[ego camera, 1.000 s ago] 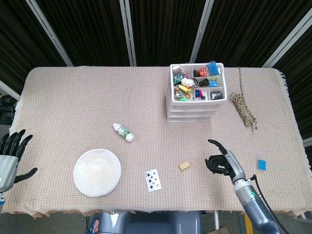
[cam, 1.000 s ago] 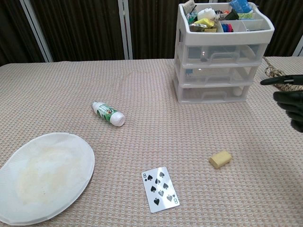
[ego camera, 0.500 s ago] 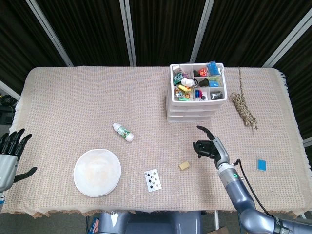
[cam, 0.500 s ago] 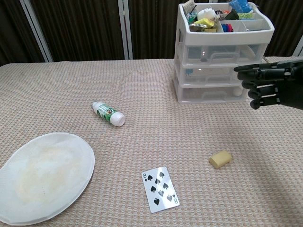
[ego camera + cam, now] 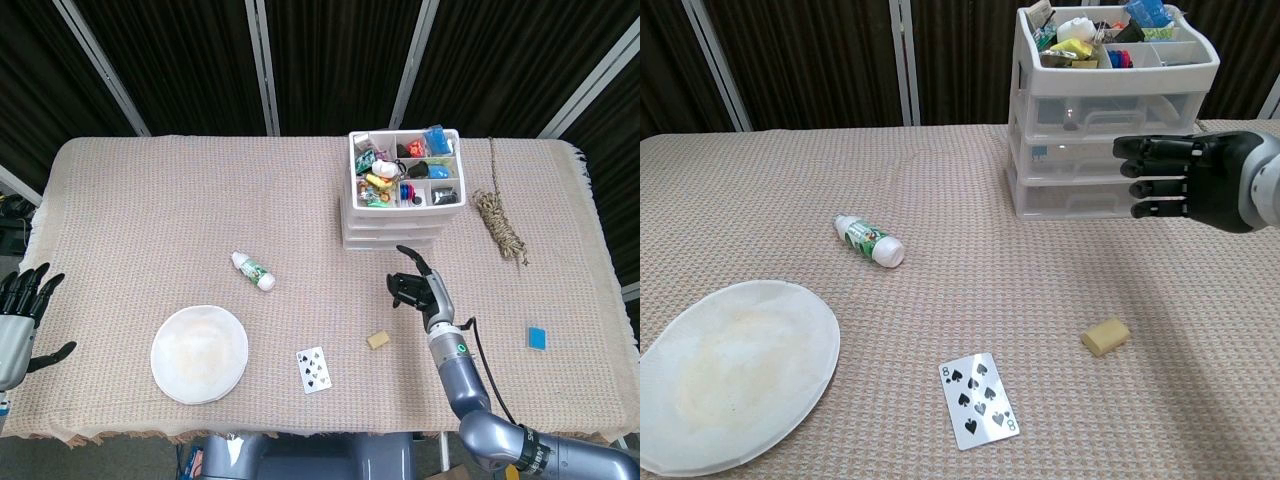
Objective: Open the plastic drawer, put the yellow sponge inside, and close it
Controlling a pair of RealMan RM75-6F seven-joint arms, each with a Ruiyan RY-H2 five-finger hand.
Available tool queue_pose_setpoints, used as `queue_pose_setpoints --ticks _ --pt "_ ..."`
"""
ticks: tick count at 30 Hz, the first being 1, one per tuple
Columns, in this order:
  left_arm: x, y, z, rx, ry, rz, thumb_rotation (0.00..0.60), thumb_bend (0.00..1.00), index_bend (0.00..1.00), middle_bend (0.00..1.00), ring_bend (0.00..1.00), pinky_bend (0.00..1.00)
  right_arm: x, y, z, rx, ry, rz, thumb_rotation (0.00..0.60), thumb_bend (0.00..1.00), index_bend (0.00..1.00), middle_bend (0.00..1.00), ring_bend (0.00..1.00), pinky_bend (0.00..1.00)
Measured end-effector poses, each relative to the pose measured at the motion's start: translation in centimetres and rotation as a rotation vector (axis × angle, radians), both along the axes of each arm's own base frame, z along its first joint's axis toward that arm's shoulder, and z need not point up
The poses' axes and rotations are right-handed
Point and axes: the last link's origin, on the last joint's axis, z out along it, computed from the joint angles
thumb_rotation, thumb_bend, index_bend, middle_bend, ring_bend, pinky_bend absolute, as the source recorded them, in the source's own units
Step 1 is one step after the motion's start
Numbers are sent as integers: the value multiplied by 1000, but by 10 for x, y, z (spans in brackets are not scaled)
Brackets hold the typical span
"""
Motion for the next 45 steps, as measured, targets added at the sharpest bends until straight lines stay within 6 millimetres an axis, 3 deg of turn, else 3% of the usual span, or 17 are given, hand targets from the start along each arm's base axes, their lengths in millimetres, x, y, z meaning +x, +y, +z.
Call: queue_pose_setpoints --ticks 13,24,45 --pt "0 0 0 -4 -1 1 600 146 97 0 0 0 6 -15 -14 -1 -28 -16 600 387 178 742 714 675" --pt "0 0 -1 -7 -7 7 600 146 97 0 0 0 7 -36 -12 -36 -44 -44 600 388 190 742 713 675" --pt "-2 1 -3 -24 -6 36 600 147 98 0 0 0 2 -58 -16 -29 -56 -90 600 388 243 741 711 675"
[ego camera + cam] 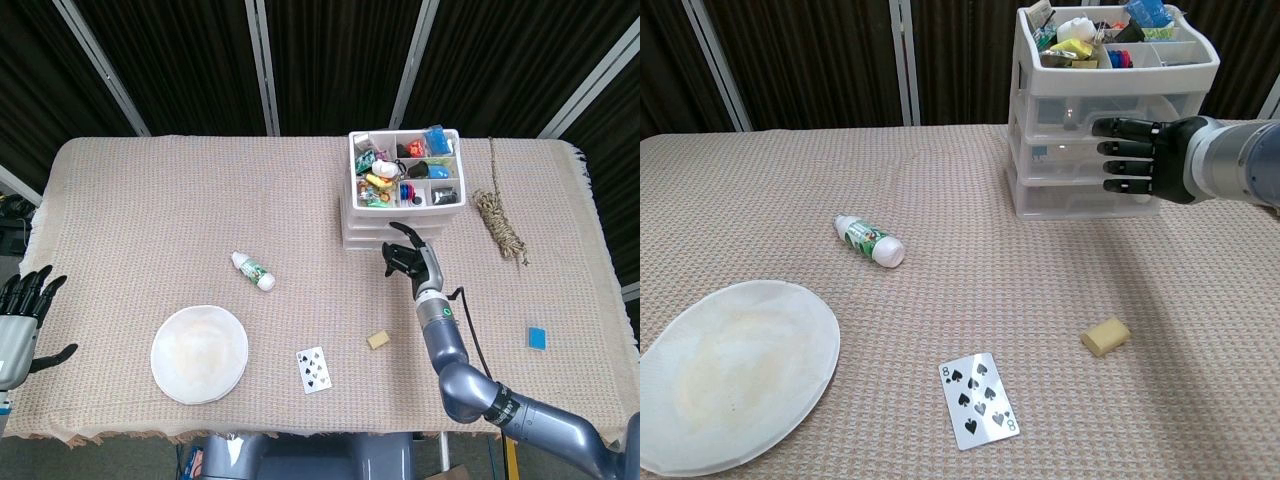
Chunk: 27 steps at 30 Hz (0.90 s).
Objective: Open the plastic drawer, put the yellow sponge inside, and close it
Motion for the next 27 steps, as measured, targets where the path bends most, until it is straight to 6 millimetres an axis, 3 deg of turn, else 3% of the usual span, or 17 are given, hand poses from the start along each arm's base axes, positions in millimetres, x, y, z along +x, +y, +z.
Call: queue_pose_setpoints --ticks 22,27 --pt "-1 0 -3 -37 -1 28 600 149 98 0 0 0 3 -14 -8 9 -1 -13 600 387 291 741 711 675" --pt "-1 0 -3 -40 -2 31 600 150 98 0 0 0 5 -15 -10 18 -14 -14 600 387 346 741 711 675"
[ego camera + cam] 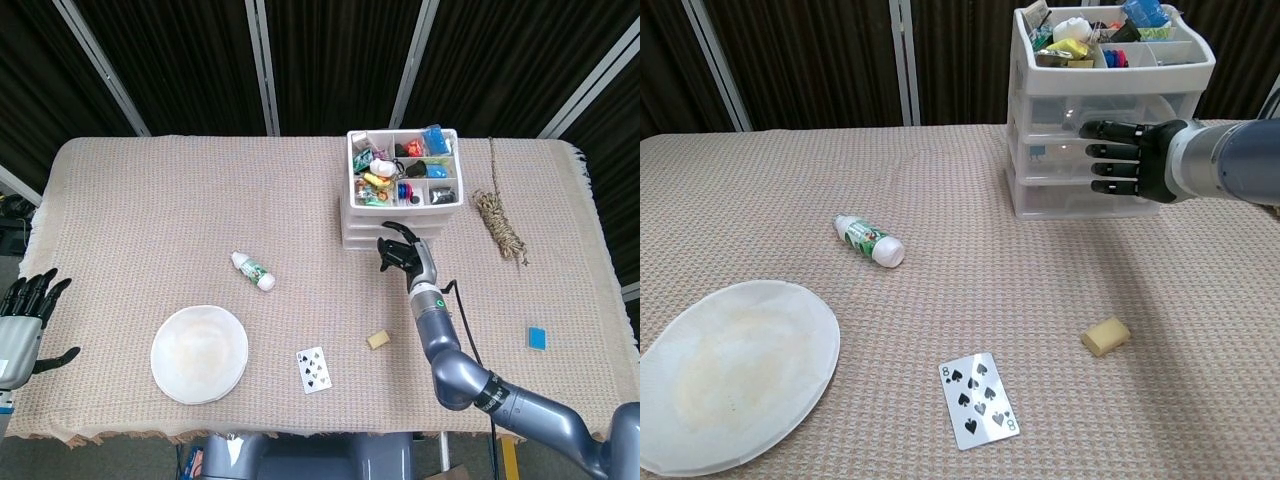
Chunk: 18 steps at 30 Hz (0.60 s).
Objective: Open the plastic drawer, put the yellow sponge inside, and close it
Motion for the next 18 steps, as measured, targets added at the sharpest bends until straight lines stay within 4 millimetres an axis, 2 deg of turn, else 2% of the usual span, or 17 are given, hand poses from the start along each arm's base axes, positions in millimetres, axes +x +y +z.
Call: queue_pose_setpoints --ticks 6,18 --pt "0 0 0 -3 -3 3 600 151 98 0 0 0 5 1 -2 15 3 23 600 388 371 741 711 675" --pt "0 0 0 -6 0 6 600 152 107 0 0 0 2 5 -3 23 -3 21 600 388 372 740 711 676"
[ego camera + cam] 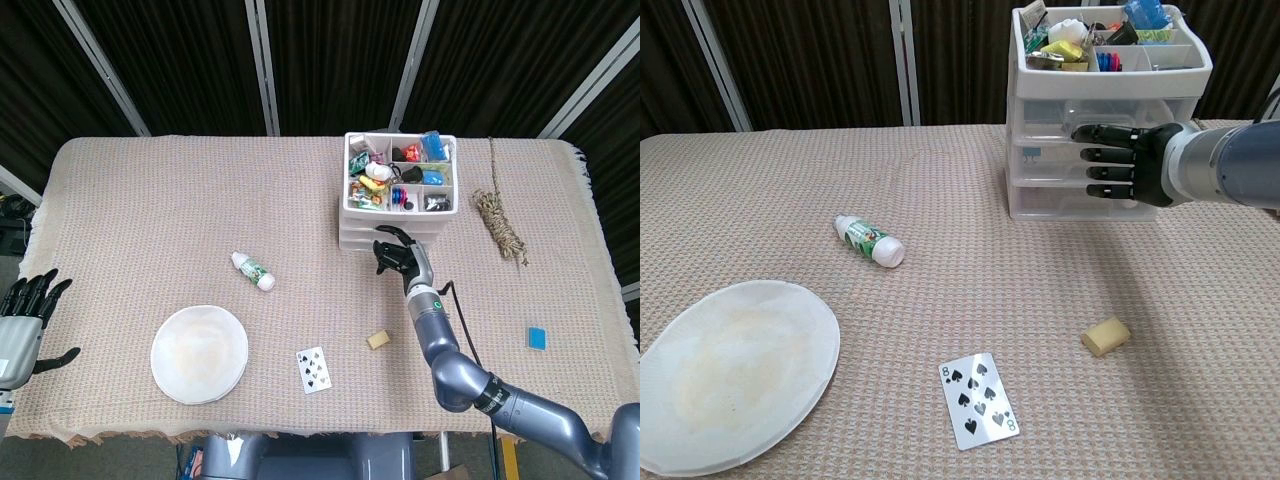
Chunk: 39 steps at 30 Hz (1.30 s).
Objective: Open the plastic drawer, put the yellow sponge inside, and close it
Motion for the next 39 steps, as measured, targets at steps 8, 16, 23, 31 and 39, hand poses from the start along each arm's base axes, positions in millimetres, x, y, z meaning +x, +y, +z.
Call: queue_pose_setpoints --ticks 8,16,23,31,39 --pt "0 0 0 1 2 -2 600 152 108 0 0 0 0 5 3 2 -12 8 600 388 373 741 711 675" --pt "1 0 0 2 2 -6 600 153 113 0 0 0 -3 19 2 20 -21 19 600 388 372 740 710 675" --pt "1 -1 0 2 -1 -15 600 152 117 0 0 0 -12 29 3 29 -27 6 600 388 371 740 708 675" --pt "1 -1 -1 1 2 -13 600 152 117 0 0 0 -14 41 10 27 -36 29 600 389 369 736 704 674" --pt "2 -1 -1 2 1 -16 600 152 117 0 0 0 -13 56 17 2 -1 81 600 388 327 674 661 635"
